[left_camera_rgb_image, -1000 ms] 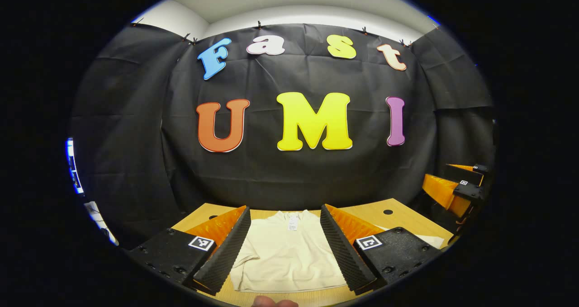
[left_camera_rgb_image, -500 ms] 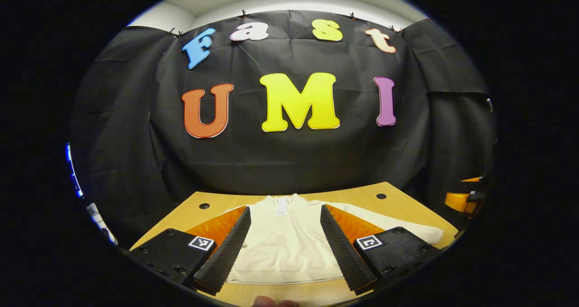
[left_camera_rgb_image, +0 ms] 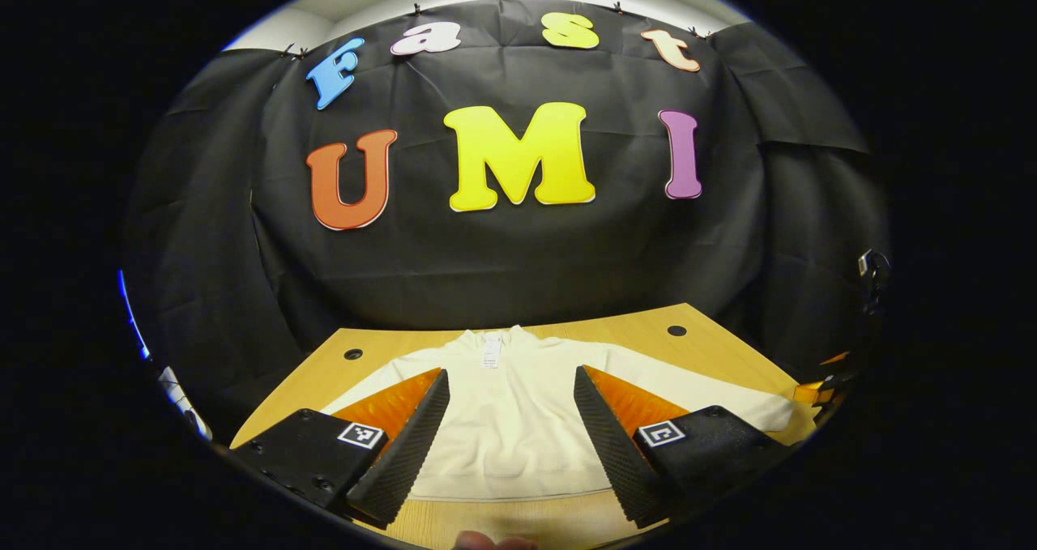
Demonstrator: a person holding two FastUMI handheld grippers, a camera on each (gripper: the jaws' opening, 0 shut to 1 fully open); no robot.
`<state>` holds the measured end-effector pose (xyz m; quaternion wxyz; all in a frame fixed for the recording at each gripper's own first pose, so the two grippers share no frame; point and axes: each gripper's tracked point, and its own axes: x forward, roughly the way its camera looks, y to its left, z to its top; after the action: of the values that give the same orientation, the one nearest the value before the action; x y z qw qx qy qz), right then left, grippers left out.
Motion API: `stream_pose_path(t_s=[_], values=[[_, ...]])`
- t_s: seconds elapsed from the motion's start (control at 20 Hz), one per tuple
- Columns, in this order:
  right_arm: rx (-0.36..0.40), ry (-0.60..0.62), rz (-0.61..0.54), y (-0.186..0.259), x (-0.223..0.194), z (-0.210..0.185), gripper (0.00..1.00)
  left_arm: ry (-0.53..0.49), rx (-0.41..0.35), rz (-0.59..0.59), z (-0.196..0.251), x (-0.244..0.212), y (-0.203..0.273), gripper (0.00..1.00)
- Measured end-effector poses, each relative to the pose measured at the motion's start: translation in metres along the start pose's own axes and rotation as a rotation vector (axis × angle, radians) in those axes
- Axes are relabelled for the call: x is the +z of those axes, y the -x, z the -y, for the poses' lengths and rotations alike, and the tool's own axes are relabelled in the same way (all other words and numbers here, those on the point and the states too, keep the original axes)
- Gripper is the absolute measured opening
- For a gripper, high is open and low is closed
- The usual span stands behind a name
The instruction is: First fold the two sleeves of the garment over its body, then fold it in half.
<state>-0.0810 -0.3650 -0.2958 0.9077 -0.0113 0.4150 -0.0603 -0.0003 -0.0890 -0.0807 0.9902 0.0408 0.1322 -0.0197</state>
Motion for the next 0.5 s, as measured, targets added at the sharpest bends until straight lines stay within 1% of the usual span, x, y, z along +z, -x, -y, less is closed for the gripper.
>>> stream_pose_path(t_s=[0.2, 0.3, 0.4, 0.45, 0.5], values=[[0.033, 0.047, -0.132, -0.025, -0.044, 0.011, 0.94, -0.004, -0.004, -0.018, 0.003, -0.002, -0.003, 0.98], [0.037, 0.081, -0.158, -0.037, -0.053, 0.012, 0.95, -0.003, -0.015, -0.036, 0.008, -0.006, -0.003, 0.98], [0.048, 0.086, -0.172, -0.048, -0.054, 0.016, 0.94, -0.008, -0.024, -0.053, 0.01, -0.009, -0.002, 0.98], [0.051, 0.083, -0.183, -0.054, -0.058, 0.017, 0.95, -0.011, -0.024, -0.059, 0.01, -0.01, -0.003, 0.98], [0.062, 0.075, -0.228, -0.055, -0.066, 0.016, 0.94, -0.015, -0.025, -0.063, 0.01, -0.01, -0.003, 0.98]])
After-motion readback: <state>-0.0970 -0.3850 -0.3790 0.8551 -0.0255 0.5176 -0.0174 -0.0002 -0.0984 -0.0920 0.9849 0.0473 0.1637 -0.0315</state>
